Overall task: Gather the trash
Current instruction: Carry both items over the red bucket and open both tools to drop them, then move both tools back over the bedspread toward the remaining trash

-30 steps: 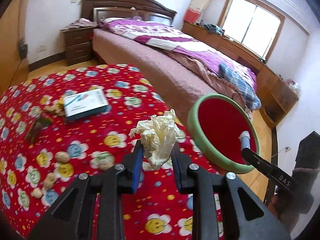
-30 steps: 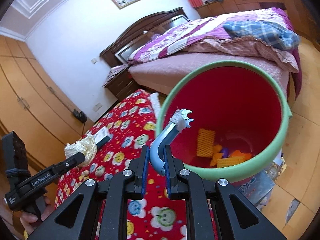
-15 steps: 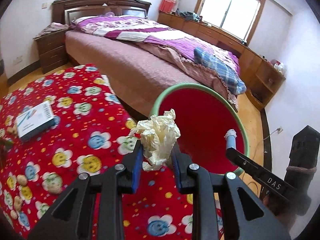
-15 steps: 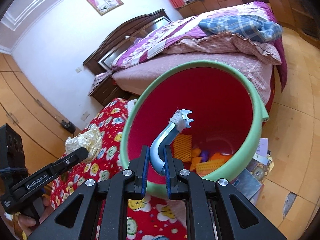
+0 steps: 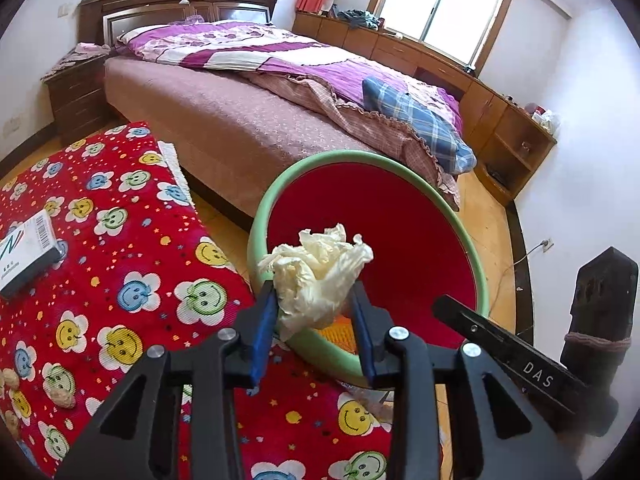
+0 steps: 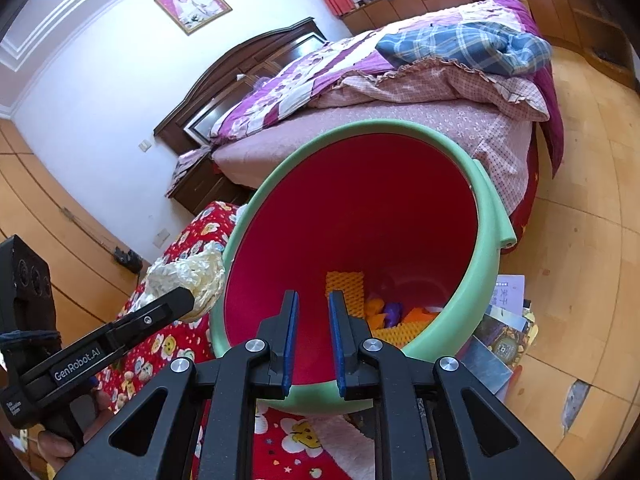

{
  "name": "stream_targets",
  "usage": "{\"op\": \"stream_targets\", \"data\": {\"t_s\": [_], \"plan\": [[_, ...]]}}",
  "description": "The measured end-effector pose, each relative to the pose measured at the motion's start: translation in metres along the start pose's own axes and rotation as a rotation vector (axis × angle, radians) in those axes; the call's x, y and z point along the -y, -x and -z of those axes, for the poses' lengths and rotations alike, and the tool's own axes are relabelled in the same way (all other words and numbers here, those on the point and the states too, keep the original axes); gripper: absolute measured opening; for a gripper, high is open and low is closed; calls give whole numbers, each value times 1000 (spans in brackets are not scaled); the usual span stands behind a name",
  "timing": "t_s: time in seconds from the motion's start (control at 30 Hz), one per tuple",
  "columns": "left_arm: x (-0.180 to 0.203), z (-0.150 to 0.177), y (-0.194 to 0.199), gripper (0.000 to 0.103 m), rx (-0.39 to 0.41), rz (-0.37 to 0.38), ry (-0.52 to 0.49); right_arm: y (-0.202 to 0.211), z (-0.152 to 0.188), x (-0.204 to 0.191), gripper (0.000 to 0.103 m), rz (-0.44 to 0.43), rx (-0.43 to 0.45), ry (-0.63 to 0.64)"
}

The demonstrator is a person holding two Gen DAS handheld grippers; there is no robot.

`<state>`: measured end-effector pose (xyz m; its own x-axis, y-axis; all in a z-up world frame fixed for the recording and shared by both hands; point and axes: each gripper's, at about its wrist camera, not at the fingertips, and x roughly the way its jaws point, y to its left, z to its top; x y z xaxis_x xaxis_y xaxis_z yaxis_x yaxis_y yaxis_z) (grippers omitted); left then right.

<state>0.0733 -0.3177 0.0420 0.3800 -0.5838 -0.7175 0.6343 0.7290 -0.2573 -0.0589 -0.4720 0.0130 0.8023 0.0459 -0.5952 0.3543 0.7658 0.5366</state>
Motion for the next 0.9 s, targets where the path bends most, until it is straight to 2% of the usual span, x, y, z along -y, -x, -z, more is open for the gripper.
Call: {"op": "stream_targets", "data": {"t_s": [0.37,0.77,0.83,0.9], "plan": [[3,-2,10,41,34,20,-5,0,0,0,20,-1,3,-7],[-17,2,37,43,79,-5,48,10,1,-9,31,0,22,0],[-22,4,42,43,83,-18,60,10,3,-13,38,-4,20,4],[-28,6,47,43,89,-40,79,10,5,-19,41,-11,14,12]]}}
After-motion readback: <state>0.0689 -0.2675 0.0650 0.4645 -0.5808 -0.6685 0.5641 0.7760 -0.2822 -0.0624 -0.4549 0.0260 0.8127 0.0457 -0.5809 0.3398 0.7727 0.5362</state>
